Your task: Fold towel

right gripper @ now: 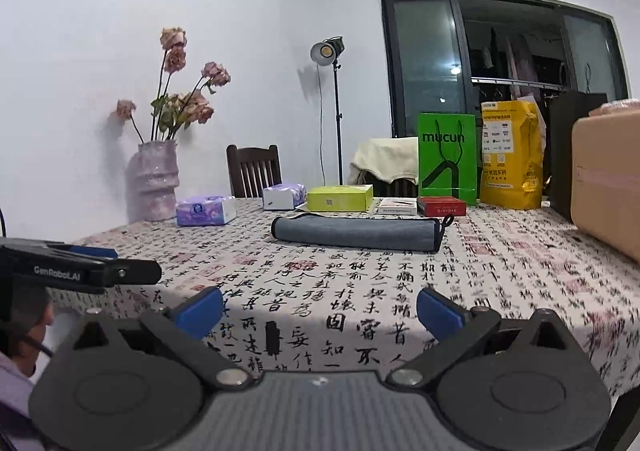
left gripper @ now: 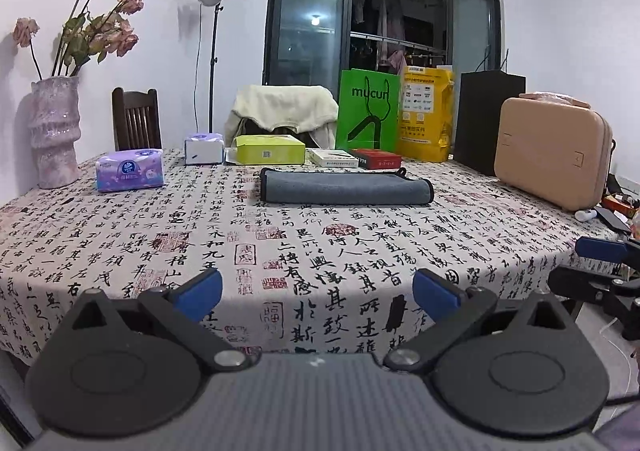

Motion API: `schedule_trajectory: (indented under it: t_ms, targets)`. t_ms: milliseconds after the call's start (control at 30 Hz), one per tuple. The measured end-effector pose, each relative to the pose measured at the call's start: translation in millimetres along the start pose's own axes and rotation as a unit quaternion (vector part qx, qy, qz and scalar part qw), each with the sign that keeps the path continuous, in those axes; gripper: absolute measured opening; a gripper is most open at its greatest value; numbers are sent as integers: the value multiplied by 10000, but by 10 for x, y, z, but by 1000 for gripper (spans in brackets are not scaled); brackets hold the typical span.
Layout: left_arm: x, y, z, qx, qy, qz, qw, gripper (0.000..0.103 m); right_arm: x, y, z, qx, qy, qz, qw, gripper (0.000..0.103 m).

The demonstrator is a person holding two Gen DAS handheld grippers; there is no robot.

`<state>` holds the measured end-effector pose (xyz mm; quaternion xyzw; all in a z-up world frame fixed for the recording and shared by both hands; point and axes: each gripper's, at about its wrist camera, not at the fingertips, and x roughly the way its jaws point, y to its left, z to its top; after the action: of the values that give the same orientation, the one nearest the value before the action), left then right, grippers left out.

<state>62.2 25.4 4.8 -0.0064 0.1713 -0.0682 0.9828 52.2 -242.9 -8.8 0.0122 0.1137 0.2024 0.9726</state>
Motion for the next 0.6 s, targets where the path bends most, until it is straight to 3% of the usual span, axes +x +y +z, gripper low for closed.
schedule_trajectory:
  t_ms: [600]
  targets:
    - [-484,2,-219,-87,-66,-50,9999,103,-289,221,-98,34,49,57,10000,103]
